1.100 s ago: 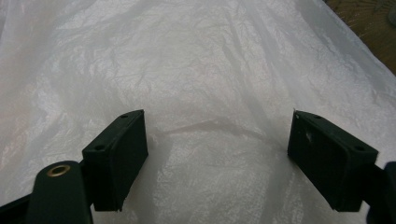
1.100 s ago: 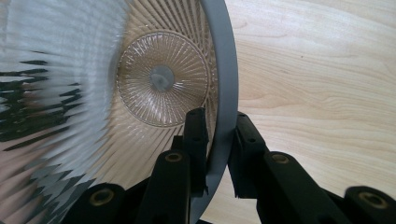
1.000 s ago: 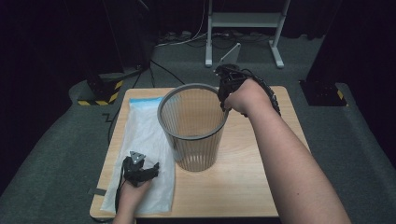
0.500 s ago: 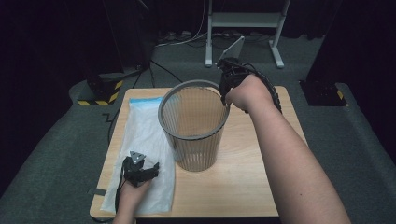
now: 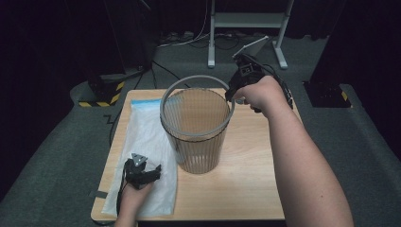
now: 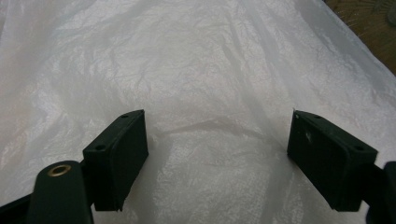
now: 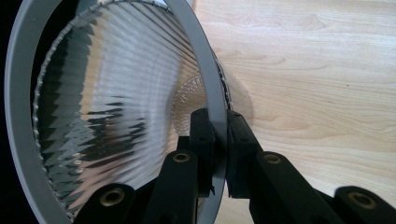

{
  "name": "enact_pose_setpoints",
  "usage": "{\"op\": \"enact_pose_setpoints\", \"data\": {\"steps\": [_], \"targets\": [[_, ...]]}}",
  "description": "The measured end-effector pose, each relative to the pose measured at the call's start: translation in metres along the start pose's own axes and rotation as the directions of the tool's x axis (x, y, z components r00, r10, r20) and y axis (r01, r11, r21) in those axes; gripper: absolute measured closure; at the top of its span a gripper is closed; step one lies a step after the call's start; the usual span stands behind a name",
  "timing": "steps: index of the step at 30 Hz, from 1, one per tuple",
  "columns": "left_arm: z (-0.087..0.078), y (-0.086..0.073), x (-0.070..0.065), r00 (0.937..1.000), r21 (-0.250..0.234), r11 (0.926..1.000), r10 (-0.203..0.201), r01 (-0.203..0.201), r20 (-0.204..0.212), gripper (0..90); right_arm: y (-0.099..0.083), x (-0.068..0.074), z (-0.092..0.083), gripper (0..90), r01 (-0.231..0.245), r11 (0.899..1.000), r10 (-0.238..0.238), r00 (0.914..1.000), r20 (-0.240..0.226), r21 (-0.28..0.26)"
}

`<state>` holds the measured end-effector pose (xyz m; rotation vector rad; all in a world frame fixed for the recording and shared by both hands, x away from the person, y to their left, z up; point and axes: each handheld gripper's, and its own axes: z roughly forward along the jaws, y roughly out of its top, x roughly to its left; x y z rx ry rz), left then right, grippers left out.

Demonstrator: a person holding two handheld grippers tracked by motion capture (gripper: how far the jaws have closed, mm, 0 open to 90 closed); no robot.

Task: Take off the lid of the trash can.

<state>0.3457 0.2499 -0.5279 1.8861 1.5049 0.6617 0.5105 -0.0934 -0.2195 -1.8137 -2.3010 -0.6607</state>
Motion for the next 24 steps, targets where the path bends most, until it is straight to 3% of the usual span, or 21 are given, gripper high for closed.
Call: {"op": "enact_pose_setpoints", "data": {"steps": [9,18,24], "targets": [[0.000,0.000,0.000,1.0000,0.001,1.0000,-0.001,0.001,0.001,20.3,-0.005,-0.012,-0.008,83.1,0.000,1.000,0.000,0.9993,-0.037,-0.010],[-0.001,-0.001,-0.001,1.0000,-0.003,1.0000,0.000,0.000,0.004,20.4,-0.015,-0.041,-0.013,83.2,-0.041,0.999,0.041,0.9985,-0.035,-0.001],[-0.001,-0.001,-0.001,1.0000,-0.003,1.0000,0.001,-0.001,0.006,20.5,-0.016,-0.059,-0.027,83.2,-0.060,0.998,0.059,0.9977,-0.034,-0.023]]}}
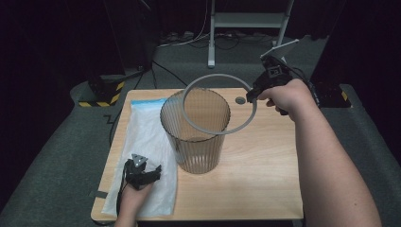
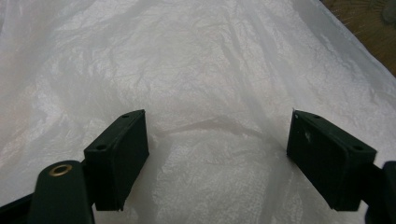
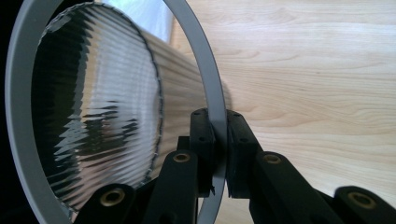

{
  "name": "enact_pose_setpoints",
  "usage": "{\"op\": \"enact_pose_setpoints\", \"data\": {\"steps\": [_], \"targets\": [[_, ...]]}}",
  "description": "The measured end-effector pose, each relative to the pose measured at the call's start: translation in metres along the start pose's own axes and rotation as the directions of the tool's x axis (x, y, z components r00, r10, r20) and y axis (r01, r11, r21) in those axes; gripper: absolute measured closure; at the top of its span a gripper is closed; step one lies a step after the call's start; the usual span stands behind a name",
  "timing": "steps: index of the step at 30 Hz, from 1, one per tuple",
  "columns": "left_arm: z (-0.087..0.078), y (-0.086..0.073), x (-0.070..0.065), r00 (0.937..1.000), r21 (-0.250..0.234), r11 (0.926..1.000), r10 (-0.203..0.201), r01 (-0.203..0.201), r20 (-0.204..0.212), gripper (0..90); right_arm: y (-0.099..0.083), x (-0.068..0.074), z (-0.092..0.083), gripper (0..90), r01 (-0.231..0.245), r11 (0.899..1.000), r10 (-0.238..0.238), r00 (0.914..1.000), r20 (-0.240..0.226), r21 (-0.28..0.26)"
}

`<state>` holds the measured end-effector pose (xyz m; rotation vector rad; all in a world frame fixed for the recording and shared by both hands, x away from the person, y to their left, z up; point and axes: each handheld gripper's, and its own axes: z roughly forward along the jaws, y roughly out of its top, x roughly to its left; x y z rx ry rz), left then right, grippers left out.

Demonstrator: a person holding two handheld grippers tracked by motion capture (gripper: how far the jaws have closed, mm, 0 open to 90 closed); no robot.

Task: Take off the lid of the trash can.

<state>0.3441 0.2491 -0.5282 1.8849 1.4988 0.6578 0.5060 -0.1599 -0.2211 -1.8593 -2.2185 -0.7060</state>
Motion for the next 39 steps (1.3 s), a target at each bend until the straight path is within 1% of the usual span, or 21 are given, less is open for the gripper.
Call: {"op": "enact_pose_setpoints", "data": {"steps": [7,12,13,14,16,22,28,31,33,35,39], "targets": [[0.000,0.000,0.000,1.0000,-0.001,1.0000,-0.002,0.002,0.001,20.5,-0.011,-0.032,-0.011,83.2,-0.063,0.998,0.063,0.9980,0.008,-0.015],[0.000,0.000,0.000,1.0000,0.003,1.0000,0.002,-0.002,0.001,20.5,-0.017,-0.050,-0.018,83.2,-0.083,0.996,0.083,0.9964,0.015,-0.019],[0.000,0.000,0.000,1.0000,0.001,1.0000,-0.001,0.001,0.001,20.5,-0.018,-0.053,-0.019,83.2,-0.080,0.997,0.081,0.9966,0.018,-0.021],[0.000,0.000,0.000,1.0000,0.000,1.0000,-0.001,0.001,0.001,20.6,-0.019,-0.057,-0.020,83.2,-0.090,0.996,0.090,0.9958,0.016,-0.024],[0.000,0.000,0.000,1.0000,0.001,1.0000,0.001,-0.001,0.000,20.6,-0.021,-0.065,-0.023,83.2,-0.103,0.994,0.103,0.9946,0.010,-0.030],[-0.001,0.000,0.000,1.0000,0.001,1.0000,0.003,-0.003,-0.001,20.7,-0.027,-0.085,-0.030,83.2,-0.128,0.990,0.129,0.9916,0.013,-0.061],[-0.001,-0.001,0.000,0.9999,0.005,0.9999,0.010,-0.010,-0.003,20.8,-0.029,-0.096,-0.036,83.2,-0.141,0.987,0.144,0.9891,0.029,-0.082],[-0.001,-0.001,0.000,0.9999,0.005,0.9999,0.010,-0.010,-0.003,20.8,-0.029,-0.099,-0.038,83.2,-0.148,0.985,0.151,0.9881,0.030,-0.086],[-0.001,-0.001,0.000,0.9999,0.005,0.9999,0.011,-0.011,-0.004,20.8,-0.029,-0.100,-0.040,83.2,-0.147,0.985,0.152,0.9872,0.049,-0.093],[-0.001,-0.001,0.000,0.9999,0.005,0.9999,0.011,-0.011,-0.004,20.8,-0.028,-0.101,-0.042,83.2,-0.148,0.984,0.154,0.9865,0.057,-0.097],[-0.001,-0.001,0.000,0.9999,0.005,0.9999,0.011,-0.011,-0.004,20.8,-0.028,-0.104,-0.046,83.2,-0.156,0.982,0.162,0.9851,0.057,-0.105]]}}
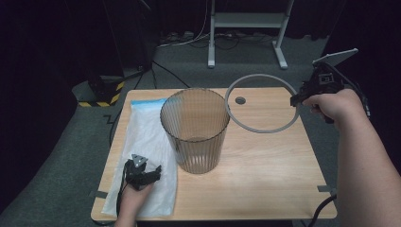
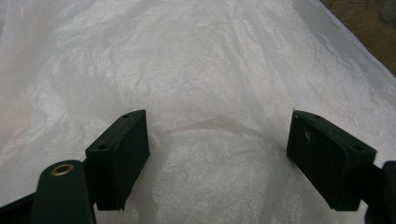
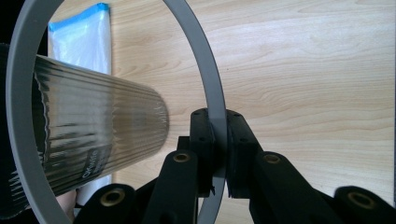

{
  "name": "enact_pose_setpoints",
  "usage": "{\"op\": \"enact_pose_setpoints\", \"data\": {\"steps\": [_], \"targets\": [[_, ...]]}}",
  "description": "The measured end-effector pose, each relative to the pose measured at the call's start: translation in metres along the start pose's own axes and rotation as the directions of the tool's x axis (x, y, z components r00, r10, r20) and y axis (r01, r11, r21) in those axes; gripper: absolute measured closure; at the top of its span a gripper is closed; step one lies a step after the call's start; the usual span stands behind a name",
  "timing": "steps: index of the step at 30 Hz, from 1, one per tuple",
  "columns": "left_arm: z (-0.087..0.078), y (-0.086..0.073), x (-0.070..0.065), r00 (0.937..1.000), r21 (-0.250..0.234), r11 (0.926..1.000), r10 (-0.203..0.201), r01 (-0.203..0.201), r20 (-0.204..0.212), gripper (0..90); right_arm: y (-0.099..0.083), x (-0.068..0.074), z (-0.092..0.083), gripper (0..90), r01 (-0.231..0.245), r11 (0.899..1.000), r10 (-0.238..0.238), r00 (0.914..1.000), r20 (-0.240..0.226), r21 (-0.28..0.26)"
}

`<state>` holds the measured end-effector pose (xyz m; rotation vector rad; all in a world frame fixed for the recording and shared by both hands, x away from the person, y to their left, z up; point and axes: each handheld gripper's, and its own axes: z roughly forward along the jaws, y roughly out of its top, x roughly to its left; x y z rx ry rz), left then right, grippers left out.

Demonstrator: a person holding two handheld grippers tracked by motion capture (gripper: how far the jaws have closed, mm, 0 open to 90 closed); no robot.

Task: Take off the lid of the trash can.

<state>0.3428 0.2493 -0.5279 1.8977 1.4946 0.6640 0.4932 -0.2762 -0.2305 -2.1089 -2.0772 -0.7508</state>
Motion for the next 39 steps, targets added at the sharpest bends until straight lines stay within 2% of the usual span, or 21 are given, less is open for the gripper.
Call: {"op": "enact_pose_setpoints", "data": {"steps": [11,20,26,27,39], "targets": [[0.000,0.000,0.000,1.0000,0.000,1.0000,-0.002,0.002,0.001,20.8,0.001,-0.006,-0.004,83.2,-0.008,1.000,0.008,0.9997,0.023,-0.010],[0.000,0.000,0.000,1.0000,0.001,1.0000,-0.001,0.001,0.003,20.8,-0.002,-0.012,0.004,83.2,-0.011,1.000,0.011,0.9994,0.033,-0.004],[0.000,0.000,0.000,1.0000,0.000,1.0000,-0.001,0.001,0.003,20.8,-0.002,-0.016,0.009,83.2,-0.012,1.000,0.012,0.9998,0.018,-0.007],[0.000,0.000,0.000,1.0000,0.001,1.0000,-0.002,0.002,0.003,20.8,-0.002,-0.017,0.009,83.2,-0.014,1.000,0.014,0.9997,0.019,-0.017],[0.000,0.000,0.000,1.0000,0.001,1.0000,-0.001,0.001,0.004,20.8,-0.006,-0.022,0.016,83.2,-0.012,1.000,0.012,0.9991,0.040,0.003]]}}
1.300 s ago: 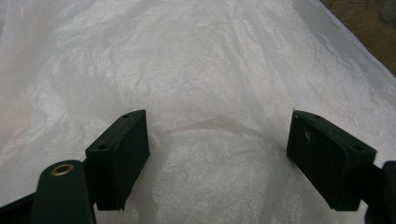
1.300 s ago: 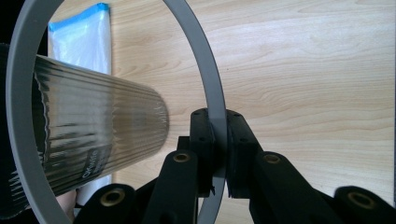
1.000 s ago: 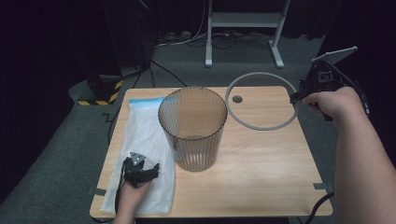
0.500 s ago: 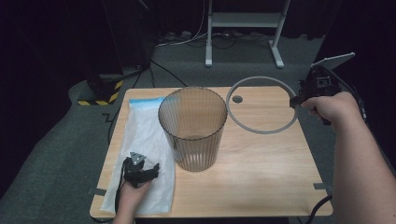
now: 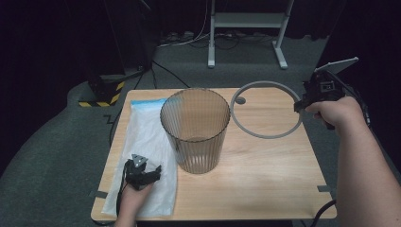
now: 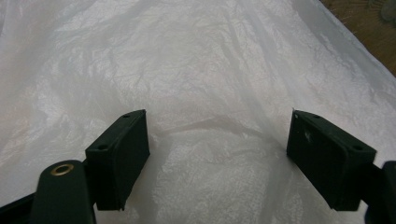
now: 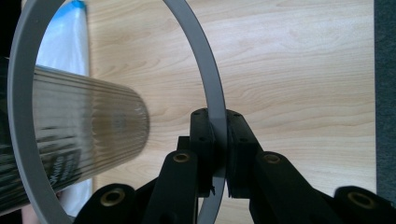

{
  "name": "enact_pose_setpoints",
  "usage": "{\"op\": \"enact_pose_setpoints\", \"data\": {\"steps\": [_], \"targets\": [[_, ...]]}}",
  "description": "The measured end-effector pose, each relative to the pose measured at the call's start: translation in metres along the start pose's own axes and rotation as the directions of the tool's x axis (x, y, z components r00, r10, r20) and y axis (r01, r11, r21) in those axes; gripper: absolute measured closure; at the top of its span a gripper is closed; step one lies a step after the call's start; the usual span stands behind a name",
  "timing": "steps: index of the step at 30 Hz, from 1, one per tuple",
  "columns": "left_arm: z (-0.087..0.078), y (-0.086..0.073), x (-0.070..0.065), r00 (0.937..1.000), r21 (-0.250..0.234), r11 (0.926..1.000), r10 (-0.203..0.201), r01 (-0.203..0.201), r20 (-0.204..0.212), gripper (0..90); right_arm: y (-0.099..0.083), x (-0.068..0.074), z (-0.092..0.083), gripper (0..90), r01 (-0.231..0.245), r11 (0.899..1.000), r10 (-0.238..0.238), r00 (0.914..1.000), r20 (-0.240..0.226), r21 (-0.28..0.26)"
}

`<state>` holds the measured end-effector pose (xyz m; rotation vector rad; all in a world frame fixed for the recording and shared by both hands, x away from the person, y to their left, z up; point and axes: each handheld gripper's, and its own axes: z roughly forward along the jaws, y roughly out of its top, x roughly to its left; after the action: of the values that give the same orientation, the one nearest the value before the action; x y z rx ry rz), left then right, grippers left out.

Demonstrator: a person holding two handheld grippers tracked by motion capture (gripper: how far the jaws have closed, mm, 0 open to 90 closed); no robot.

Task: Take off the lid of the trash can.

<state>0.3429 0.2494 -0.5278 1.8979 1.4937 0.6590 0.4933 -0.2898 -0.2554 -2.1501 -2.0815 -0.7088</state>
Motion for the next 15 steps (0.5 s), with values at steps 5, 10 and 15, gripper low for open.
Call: {"op": "enact_pose_setpoints", "data": {"steps": [5,10,15], "targets": [[0.000,0.000,0.000,1.0000,0.000,1.0000,0.000,0.000,0.000,20.9,-0.002,-0.003,0.015,83.1,0.005,1.000,-0.005,1.0000,0.005,0.007],[0.000,0.000,0.000,1.0000,-0.001,1.0000,0.000,0.000,-0.001,20.9,-0.005,-0.004,0.031,83.1,0.012,1.000,-0.012,0.9998,0.015,0.021],[0.000,0.000,0.000,1.0000,0.000,1.0000,0.000,0.000,0.000,20.9,-0.008,-0.007,0.049,83.0,0.013,0.999,-0.014,0.9994,0.031,0.037]]}}
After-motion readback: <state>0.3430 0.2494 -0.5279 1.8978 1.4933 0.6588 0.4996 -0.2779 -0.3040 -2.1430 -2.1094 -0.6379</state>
